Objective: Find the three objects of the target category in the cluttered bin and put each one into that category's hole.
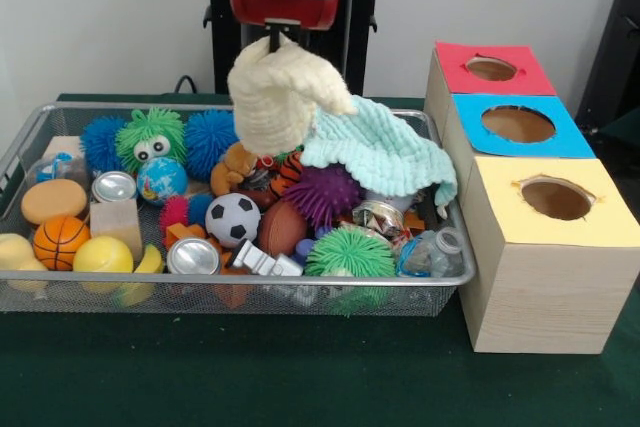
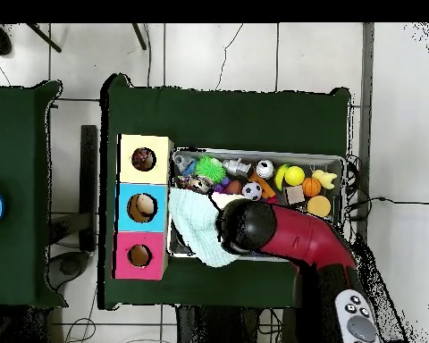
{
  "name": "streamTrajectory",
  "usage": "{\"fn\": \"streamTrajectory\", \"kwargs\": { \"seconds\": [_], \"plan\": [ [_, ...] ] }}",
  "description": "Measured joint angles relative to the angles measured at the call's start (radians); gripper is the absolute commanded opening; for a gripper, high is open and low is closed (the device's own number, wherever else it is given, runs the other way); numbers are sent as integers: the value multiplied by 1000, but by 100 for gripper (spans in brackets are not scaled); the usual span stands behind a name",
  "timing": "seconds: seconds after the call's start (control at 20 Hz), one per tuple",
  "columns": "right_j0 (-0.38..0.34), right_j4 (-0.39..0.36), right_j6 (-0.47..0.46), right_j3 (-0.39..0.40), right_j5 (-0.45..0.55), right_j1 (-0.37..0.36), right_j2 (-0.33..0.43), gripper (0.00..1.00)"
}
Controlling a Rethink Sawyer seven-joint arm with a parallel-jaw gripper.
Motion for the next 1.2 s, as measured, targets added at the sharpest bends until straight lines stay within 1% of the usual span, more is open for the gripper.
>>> {"fn": "streamTrajectory", "kwargs": {
  "seconds": [0.15,0.45,0.5,0.7,0.95,1.2],
  "plan": [
    [-25,0,0,-18,0,17,0,0],
    [-98,-3,0,-77,0,69,0,0],
    [-122,-12,0,-100,0,86,0,0],
    [-163,-30,0,-133,0,114,5,0],
    [-202,-59,0,-163,0,140,18,0],
    [-223,-93,0,-181,0,164,37,0]
  ]
}}
